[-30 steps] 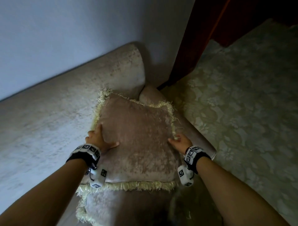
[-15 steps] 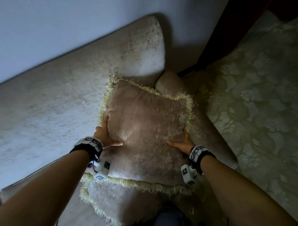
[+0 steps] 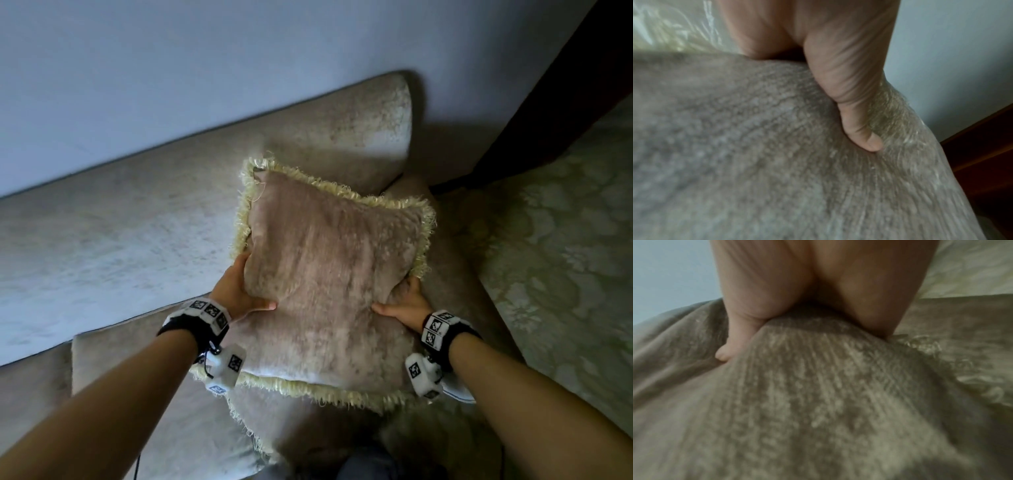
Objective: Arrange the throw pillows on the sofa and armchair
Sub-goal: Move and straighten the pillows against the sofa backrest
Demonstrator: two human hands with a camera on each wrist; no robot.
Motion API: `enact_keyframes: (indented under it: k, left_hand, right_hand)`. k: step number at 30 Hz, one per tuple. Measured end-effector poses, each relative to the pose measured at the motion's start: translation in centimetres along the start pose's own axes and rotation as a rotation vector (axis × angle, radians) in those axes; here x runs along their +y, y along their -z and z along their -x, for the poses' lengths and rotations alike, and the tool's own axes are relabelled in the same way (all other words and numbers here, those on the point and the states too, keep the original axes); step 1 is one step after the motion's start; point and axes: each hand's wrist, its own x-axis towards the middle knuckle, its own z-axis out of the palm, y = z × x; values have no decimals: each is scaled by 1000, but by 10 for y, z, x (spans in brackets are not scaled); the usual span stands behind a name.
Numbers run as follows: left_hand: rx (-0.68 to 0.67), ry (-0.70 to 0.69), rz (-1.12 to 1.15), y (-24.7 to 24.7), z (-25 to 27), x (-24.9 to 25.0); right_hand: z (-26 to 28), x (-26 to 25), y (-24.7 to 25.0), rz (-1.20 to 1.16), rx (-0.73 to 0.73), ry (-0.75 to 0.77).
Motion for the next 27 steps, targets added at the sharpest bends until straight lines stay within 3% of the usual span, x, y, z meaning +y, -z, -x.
enact_keyframes:
  k: [4, 8, 20, 27]
  left_hand:
    - [145, -4, 68, 44, 44, -29]
    - [283, 8, 114, 100, 104, -86]
    - [629, 123, 124, 241, 343, -331]
    - [819, 255, 141, 300, 446, -440]
  right_hand:
    - [25, -48, -34, 159, 3, 146]
    - [64, -91, -100, 232, -30, 289]
    - [208, -152, -412, 361, -171, 632]
    - [273, -189, -572, 422, -317, 800]
